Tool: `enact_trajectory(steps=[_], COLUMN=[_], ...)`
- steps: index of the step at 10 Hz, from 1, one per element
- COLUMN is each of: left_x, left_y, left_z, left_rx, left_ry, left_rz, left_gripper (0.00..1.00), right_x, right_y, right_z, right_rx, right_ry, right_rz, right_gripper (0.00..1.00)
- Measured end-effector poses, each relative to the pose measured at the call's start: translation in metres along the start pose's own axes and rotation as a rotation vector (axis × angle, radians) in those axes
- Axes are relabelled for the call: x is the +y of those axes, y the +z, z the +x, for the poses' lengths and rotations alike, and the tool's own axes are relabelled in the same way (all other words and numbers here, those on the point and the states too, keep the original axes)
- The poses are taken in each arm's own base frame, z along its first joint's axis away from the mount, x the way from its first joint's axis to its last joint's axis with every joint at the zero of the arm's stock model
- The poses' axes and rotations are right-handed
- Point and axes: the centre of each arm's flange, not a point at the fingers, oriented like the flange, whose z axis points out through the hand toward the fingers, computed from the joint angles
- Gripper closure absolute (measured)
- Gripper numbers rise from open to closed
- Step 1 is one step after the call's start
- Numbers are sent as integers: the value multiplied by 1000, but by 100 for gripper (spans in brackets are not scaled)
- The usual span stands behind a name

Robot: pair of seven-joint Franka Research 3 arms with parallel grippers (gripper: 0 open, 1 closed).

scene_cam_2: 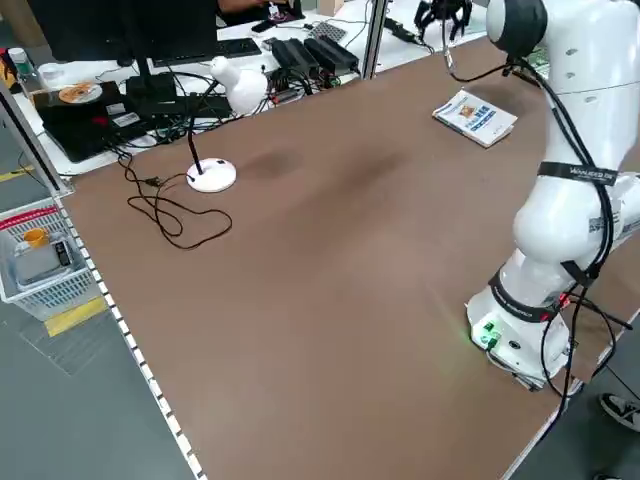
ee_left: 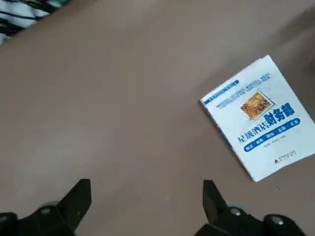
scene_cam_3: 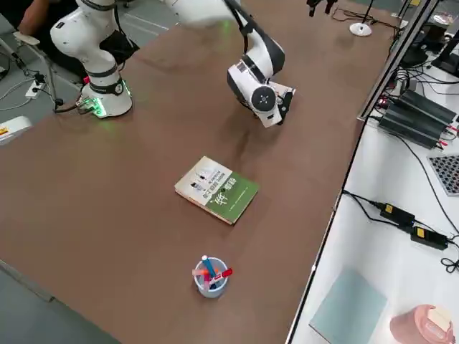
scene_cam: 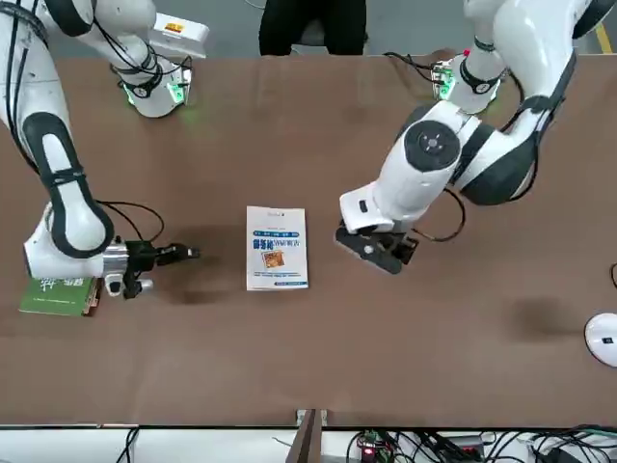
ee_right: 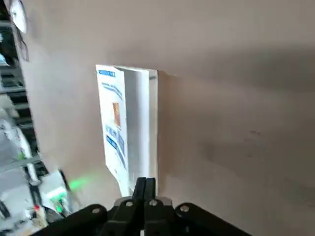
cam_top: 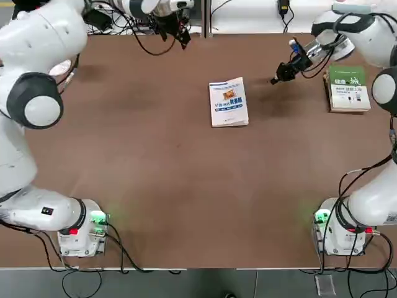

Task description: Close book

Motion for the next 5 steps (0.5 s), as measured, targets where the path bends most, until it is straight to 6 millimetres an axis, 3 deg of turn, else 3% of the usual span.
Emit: enact_trajectory(steps=[4,5], left_x=[-74,-84], left_y=[-32,-39], left_z=[-12,-15], left_rx=[-3,4], left_ry=[-90,-105], left_rz=[39,45], left_gripper=[0,0], right_x=[5,3], right_y=[-50,-59], right_z=[8,11], right_rx=[-32,-45], right_ry=[-88,-114], right_rz=[-181,-233], right_gripper=[96,89])
